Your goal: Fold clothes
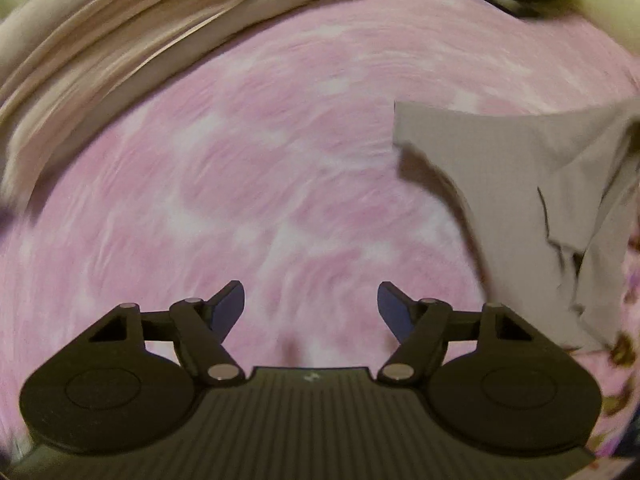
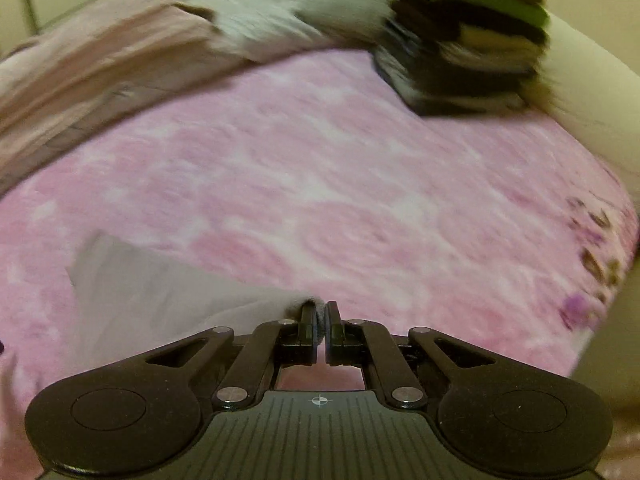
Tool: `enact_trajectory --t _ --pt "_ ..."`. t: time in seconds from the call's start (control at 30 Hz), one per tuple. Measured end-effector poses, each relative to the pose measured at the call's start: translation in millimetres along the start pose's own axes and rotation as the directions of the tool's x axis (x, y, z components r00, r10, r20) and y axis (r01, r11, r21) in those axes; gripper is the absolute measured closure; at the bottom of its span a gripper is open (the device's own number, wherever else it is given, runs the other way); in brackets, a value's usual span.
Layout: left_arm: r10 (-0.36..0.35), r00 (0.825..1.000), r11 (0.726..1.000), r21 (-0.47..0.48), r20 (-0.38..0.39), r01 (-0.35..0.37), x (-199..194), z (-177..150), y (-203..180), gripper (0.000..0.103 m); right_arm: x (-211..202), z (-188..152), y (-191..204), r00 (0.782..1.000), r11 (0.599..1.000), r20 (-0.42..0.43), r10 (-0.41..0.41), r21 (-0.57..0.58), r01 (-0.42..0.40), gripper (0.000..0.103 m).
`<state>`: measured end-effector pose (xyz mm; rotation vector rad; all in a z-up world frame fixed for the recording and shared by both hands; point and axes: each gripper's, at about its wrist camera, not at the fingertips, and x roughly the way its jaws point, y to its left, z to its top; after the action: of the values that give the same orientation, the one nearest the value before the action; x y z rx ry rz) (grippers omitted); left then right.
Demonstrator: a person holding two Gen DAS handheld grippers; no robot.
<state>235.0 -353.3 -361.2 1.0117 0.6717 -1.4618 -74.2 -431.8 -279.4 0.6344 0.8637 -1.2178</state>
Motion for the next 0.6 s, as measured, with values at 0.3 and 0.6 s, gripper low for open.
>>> enact_trajectory --t 0.3,0.6 --pt "-0.101 0.986 0.91 0.412 0.134 0.037 50 53 -50 0.038 19 -19 -27 0.999 0.998 -0.045 -0.024 0.062 0.027 0.103" --pt "-0.175 0.926 0.517 0.832 0.334 -0.202 76 52 -91 0.057 33 -23 -35 0.997 0.995 -0.077 -0.023 0.09 0.03 0.103"
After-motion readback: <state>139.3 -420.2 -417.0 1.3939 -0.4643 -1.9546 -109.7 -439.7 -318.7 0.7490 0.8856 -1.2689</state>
